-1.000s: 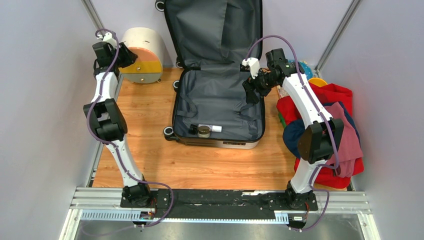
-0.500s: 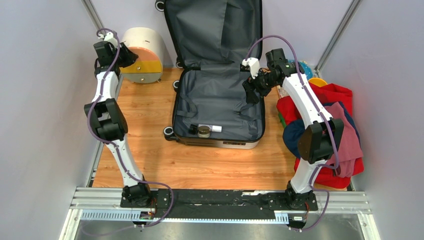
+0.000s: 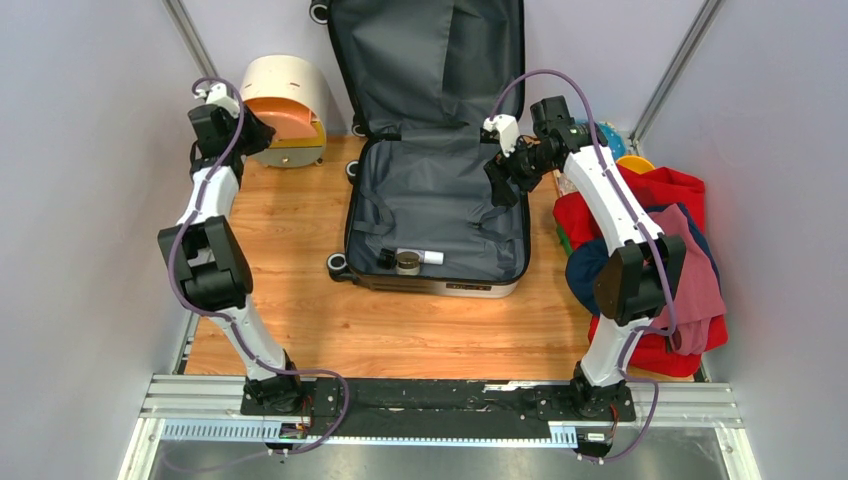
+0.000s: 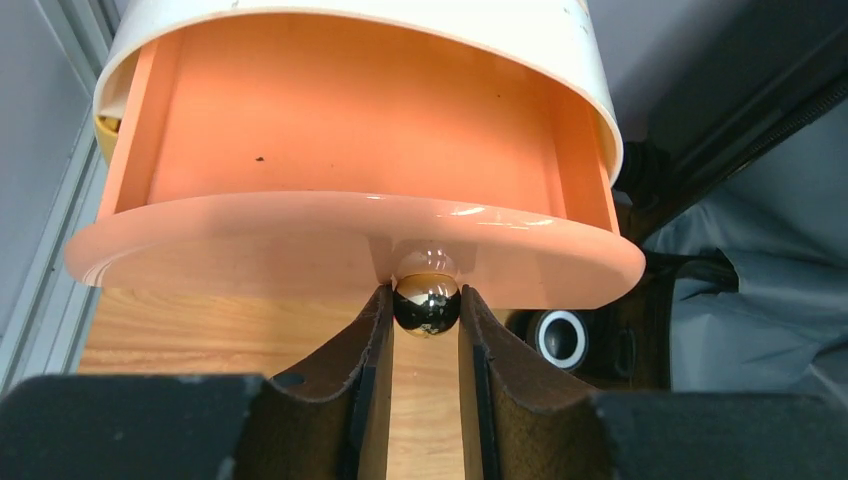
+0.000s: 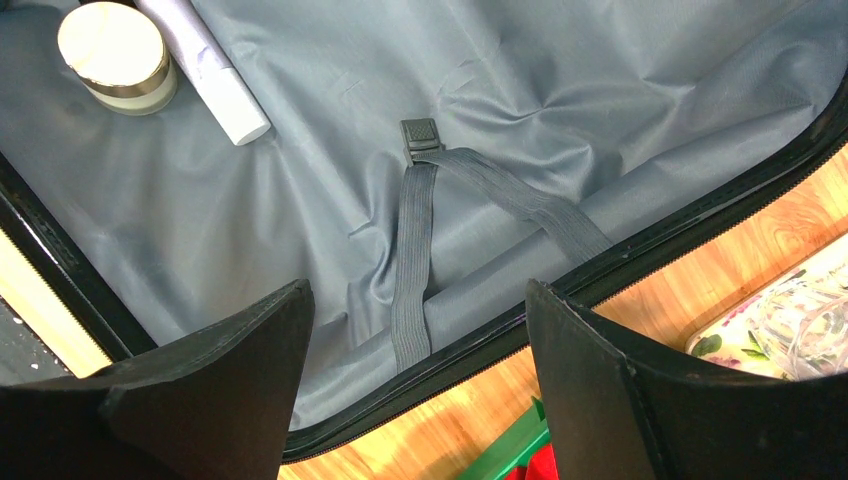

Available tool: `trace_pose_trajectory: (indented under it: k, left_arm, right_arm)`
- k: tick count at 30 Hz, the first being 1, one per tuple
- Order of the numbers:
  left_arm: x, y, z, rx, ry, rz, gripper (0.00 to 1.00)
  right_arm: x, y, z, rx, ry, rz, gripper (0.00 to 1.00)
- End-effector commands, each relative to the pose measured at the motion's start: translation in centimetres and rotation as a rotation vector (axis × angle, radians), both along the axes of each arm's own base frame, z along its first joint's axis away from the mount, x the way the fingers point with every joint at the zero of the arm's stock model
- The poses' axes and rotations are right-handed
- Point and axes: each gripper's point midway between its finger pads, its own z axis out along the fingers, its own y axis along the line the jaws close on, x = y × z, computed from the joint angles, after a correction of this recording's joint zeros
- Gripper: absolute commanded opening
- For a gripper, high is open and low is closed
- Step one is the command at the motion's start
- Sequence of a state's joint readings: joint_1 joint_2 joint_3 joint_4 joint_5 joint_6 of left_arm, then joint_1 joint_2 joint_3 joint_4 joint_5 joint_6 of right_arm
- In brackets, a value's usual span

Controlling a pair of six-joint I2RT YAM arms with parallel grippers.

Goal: Open, take out, and arrange the luggage

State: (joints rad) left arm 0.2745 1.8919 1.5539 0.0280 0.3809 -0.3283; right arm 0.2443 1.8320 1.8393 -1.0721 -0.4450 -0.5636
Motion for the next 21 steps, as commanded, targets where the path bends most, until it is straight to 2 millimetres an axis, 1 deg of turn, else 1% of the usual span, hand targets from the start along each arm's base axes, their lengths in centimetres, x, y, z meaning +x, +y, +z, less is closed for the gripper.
trace_pose_trajectory:
  k: [1, 2, 3, 4, 5, 7, 8, 9, 11, 12, 13, 14, 15, 16, 17, 18, 20, 21]
  left_arm:
    - [-1.6, -1.4, 3.1, 0.033, -0.053, -0.042, 0.11]
    - [-1.8, -1.2, 3.1, 0.033, -0.049, -0.040, 0.28]
    - [-2.1, -1.5, 3.5, 0.029, -0.053, -0.054, 0.39]
    - [-2.3, -1.1, 3.9, 0.027, -0.060, -0.053, 0.47]
    - [-2.5, -1.2, 4.4, 0.024, -0.070, -0.069, 0.60]
    - [-3.3, -1.2, 5.4, 0.048, -0.067, -0.093, 0.68]
    - [-3.8, -1.2, 5.7, 0.075, -0.068, -0.122, 0.70]
    - [-4.2, -1.2, 6.9, 0.094, -0.089, -0.136, 0.71]
    - [-5.2, -1.1, 8.1, 0.124, -0.112, -0.193, 0.72]
    - [-5.7, -1.1, 9.6, 0.139, -0.147, -0.209, 0.72]
    - [-6.1, -1.1, 10.4, 0.155, -0.168, -0.226, 0.73]
    - [-6.2, -0.8, 11.1, 0.206, -0.196, -0.244, 0.74]
    - [-6.1, -0.4, 12.7, 0.260, -0.233, -0.242, 0.75]
    - [-5.9, -0.1, 13.5, 0.310, -0.254, -0.248, 0.75]
    - [-5.7, 0.3, 14.0, 0.400, -0.278, -0.265, 0.75]
    - [-4.9, 0.6, 15.0, 0.452, -0.309, -0.275, 0.75]
    - [-4.3, 0.6, 15.5, 0.565, -0.351, -0.336, 0.75]
    - [-3.5, 0.6, 16.0, 0.603, -0.376, -0.363, 0.75]
  right_arm:
    - [0.6, 0.3, 1.4, 0.026, -0.039, -0.014, 0.81]
    - [0.6, 0.4, 1.5, 0.027, -0.041, -0.012, 0.81]
    - [0.6, 0.4, 1.6, 0.027, -0.042, -0.012, 0.81]
    - [0.6, 0.4, 1.5, 0.026, -0.043, -0.013, 0.81]
    - [0.6, 0.3, 1.7, 0.027, -0.047, -0.015, 0.81]
    - [0.7, 0.4, 1.7, 0.028, -0.045, -0.015, 0.81]
    - [0.7, 0.4, 1.7, 0.028, -0.049, -0.014, 0.81]
    - [0.7, 0.3, 1.8, 0.027, -0.049, -0.017, 0.82]
    - [0.8, 0.3, 1.9, 0.027, -0.052, -0.019, 0.82]
    - [0.8, 0.3, 1.8, 0.028, -0.050, -0.018, 0.82]
    - [0.9, 0.3, 1.9, 0.029, -0.051, -0.019, 0.82]
    - [0.9, 0.4, 1.9, 0.030, -0.051, -0.020, 0.82]
    - [1.0, 0.4, 2.0, 0.033, -0.050, -0.023, 0.82]
    - [1.1, 0.5, 2.0, 0.035, -0.049, -0.021, 0.82]
    - [1.1, 0.6, 2.0, 0.035, -0.050, -0.021, 0.82]
    - [1.2, 0.6, 2.0, 0.037, -0.050, -0.021, 0.82]
    - [1.3, 0.5, 2.0, 0.036, -0.050, -0.024, 0.82]
    - [1.4, 0.5, 2.0, 0.036, -0.053, -0.025, 0.82]
